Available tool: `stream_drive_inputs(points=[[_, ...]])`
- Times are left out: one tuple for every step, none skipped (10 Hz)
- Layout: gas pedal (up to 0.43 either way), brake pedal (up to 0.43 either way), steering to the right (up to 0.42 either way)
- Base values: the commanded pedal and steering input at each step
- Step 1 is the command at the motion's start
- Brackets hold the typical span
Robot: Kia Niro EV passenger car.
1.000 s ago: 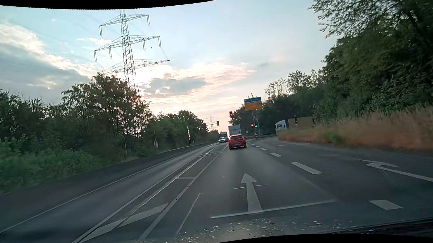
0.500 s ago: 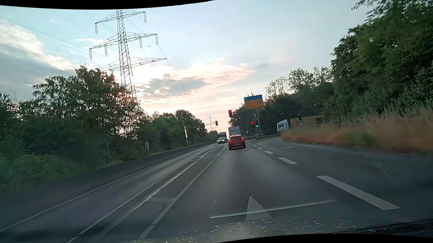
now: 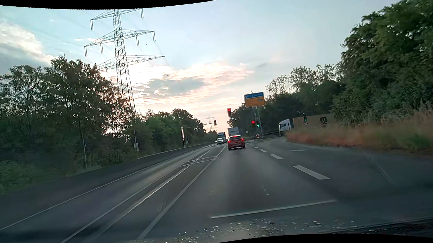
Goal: Follow the waypoints while adhering to traffic rules and regulations
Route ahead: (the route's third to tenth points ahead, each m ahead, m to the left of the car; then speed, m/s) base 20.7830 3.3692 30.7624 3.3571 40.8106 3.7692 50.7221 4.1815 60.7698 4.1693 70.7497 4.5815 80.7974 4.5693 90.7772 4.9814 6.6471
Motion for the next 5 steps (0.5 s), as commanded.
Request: stream_drive_inputs(points=[[0.039, 0.000, -0.001], [0.028, 0.000, 0.000], [0.020, 0.000, -0.001], [0.000, 0.000, -0.002], [0.000, 0.000, -0.002]])
